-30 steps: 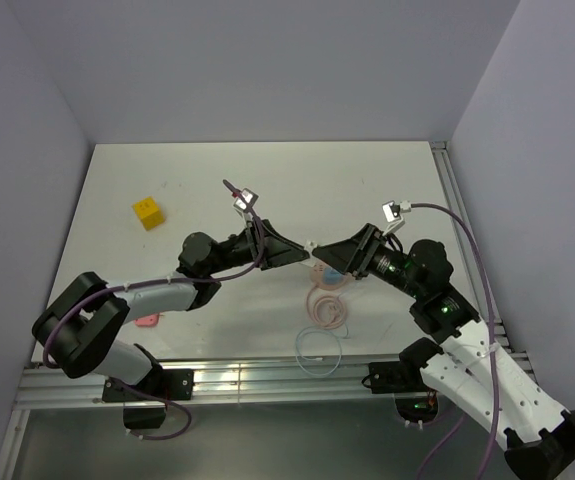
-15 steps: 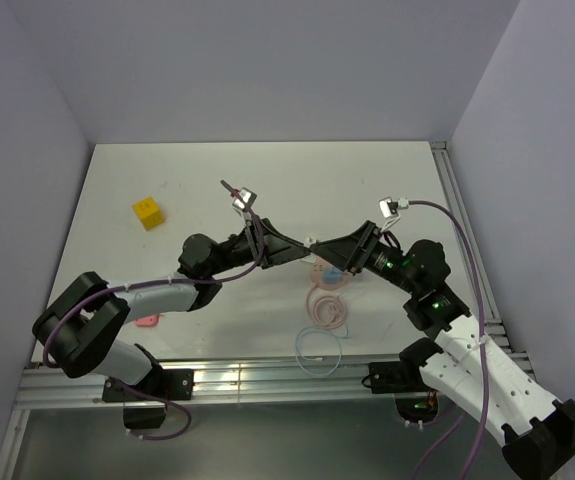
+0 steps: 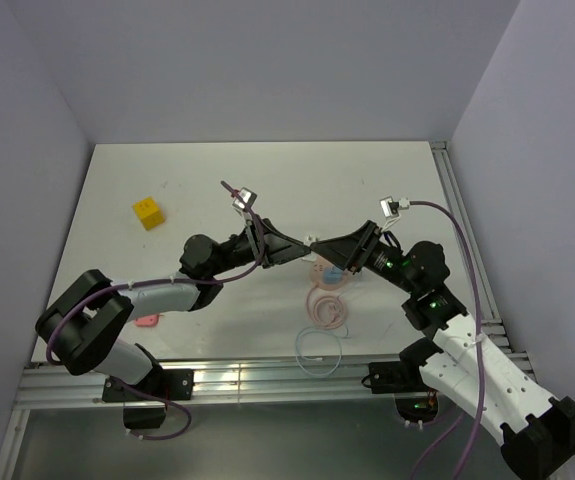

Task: Insert the plug

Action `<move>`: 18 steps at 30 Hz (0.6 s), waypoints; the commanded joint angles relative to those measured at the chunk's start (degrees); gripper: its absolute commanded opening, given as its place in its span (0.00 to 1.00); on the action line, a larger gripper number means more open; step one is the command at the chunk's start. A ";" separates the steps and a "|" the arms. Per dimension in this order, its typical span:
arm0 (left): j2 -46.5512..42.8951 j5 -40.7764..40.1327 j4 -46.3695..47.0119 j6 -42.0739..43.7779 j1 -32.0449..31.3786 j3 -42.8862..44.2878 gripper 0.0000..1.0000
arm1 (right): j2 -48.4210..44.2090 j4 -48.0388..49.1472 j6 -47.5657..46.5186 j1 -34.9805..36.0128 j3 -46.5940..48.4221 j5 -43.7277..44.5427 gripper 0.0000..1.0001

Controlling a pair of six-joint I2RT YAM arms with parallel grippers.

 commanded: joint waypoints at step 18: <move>-10.87 6.50 -6.08 19.77 -2.00 0.39 0.85 | -4.44 -13.44 -12.34 0.36 7.28 -3.31 0.00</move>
